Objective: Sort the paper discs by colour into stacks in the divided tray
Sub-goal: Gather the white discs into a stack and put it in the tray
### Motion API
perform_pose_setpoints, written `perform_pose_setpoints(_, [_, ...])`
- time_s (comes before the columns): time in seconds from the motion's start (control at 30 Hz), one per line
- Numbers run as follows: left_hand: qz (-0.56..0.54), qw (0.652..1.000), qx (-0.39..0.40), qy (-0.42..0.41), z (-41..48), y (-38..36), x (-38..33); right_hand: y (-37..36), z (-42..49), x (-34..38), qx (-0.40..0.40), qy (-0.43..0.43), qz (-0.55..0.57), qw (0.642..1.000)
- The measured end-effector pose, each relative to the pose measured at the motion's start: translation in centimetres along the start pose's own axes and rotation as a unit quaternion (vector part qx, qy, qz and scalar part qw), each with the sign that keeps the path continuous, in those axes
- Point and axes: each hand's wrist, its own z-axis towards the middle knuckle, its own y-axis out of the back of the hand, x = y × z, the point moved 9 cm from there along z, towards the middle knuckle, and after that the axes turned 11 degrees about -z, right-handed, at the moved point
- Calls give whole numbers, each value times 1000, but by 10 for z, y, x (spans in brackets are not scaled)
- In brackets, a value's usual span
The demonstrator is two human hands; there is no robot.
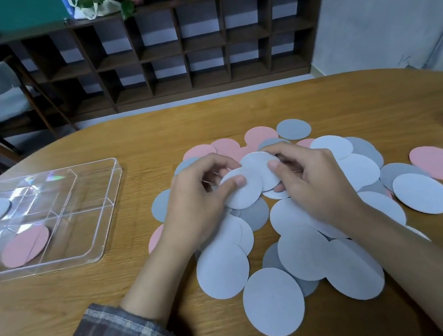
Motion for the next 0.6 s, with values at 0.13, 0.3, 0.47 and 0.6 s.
perform_pose_setpoints(0.13, [-34, 999, -41, 13, -1, 4, 3, -6, -5, 7, 31, -8, 23, 999])
perform_pose_setpoints(0.3, [11, 997, -79, 3, -3, 7, 2, -15, -7, 15, 69, 8, 57, 996])
perform_pose_setpoints(0.47, [79, 996, -26, -10, -2, 1, 5, -8, -3, 8, 21, 35, -37, 998])
perform_pose_setpoints(0.6, [251, 965, 76, -23, -4, -13, 16, -3, -1, 4, -7, 35, -102, 994])
